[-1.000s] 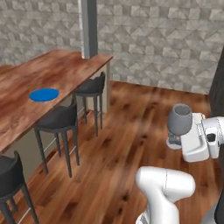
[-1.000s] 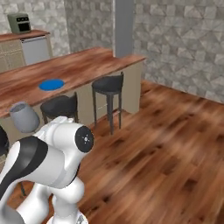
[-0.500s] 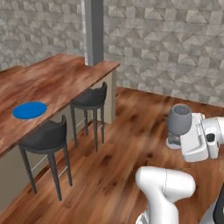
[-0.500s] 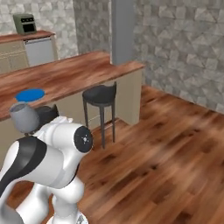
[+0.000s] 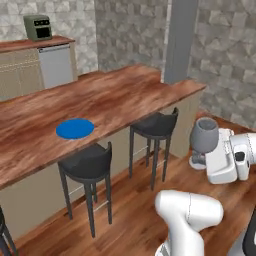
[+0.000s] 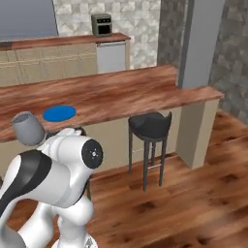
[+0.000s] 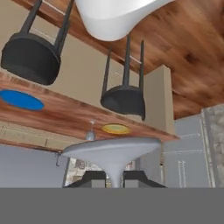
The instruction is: Retrieve the wine glasses from the counter and place one next to each plate.
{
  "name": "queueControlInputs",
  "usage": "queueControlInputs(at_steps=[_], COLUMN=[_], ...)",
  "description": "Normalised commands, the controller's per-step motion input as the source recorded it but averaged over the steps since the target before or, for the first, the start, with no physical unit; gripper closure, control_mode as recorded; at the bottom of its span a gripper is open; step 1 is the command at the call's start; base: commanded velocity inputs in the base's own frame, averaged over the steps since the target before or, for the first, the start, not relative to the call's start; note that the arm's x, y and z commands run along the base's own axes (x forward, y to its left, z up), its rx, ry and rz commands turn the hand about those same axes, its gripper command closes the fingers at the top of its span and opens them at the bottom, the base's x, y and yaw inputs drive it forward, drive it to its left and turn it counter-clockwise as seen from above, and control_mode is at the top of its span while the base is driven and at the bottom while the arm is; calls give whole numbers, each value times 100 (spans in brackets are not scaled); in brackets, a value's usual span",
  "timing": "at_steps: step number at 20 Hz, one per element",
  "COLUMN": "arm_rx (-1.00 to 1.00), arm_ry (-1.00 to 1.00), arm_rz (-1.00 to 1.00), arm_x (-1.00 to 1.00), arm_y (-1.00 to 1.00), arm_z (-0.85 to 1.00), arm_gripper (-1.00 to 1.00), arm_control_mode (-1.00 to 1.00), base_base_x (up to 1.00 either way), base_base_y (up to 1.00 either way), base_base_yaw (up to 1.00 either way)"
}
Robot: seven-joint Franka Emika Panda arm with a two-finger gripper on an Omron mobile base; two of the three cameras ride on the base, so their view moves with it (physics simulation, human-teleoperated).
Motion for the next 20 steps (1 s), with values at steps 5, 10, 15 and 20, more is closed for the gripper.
queueControlInputs(at_steps=[5, 10, 15, 20], arm_rx=[0, 0, 0, 0], arm_ry=[0, 0, 0, 0], arm_rz=[0, 0, 0, 0], arm_x=[0, 0, 0, 0], arm_y=[0, 0, 0, 0], arm_z=[0, 0, 0, 0], arm_gripper=[100, 100, 100, 100], arm_control_mode=[100, 100, 100, 100], base_base_x=[60, 63, 40, 35], base_base_y=[-24, -49, -96, -57], base_base_yaw=[86, 73, 18, 0])
